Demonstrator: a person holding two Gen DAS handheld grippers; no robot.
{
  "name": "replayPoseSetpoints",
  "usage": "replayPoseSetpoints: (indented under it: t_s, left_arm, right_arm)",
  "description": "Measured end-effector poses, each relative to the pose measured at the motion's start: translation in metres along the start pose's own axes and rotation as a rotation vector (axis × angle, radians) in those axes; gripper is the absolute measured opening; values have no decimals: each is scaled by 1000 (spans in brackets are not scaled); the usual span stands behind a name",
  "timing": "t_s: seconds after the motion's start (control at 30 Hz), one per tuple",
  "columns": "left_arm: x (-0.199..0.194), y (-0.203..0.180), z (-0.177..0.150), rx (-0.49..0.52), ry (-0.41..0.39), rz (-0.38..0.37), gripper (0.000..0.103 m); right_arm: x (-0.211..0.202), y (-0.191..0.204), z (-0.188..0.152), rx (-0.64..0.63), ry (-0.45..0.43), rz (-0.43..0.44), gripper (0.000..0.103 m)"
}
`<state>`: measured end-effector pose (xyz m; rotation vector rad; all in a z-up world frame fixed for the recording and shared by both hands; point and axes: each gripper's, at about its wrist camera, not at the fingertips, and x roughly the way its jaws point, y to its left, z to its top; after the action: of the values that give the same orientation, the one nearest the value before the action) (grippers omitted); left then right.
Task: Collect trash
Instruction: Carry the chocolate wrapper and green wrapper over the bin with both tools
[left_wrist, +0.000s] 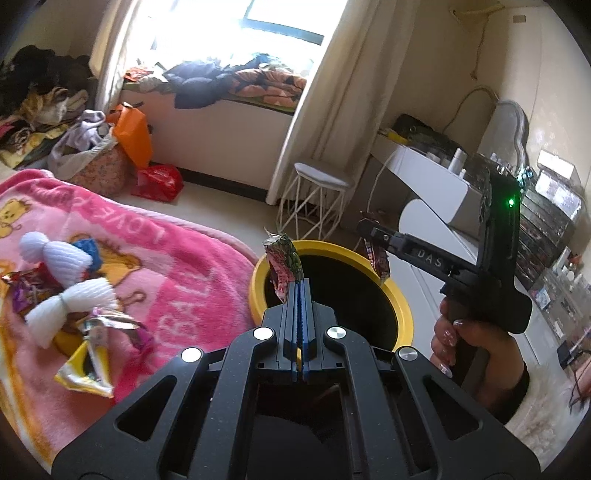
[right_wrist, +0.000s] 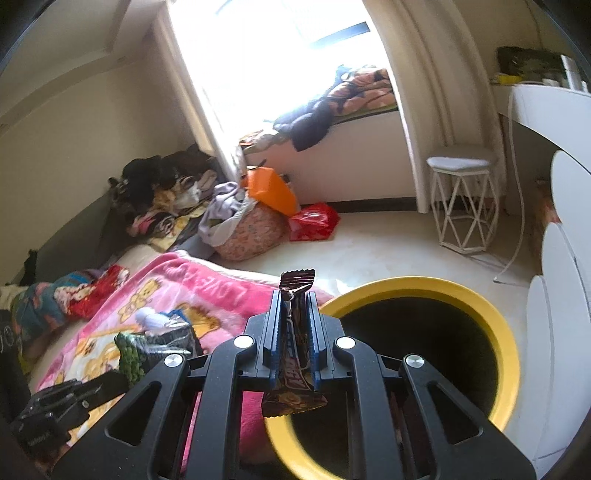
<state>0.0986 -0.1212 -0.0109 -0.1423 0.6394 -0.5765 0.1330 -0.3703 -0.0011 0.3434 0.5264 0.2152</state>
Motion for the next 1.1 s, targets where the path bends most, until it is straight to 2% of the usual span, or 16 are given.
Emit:
replayPoseSetpoints:
  t_s: [0.43, 0.77, 1.1]
  left_arm:
    - [56, -15, -9, 24, 92, -43, 0]
    - [97, -16, -19, 35, 182, -41, 0]
    - [117, -16, -16, 32, 205, -37, 0]
  right_arm:
    - [14, -40, -5, 85, 36, -59, 12]
    - [31, -70, -9, 161, 83, -79, 12]
    - [40, -83, -10, 169, 106, -90, 15]
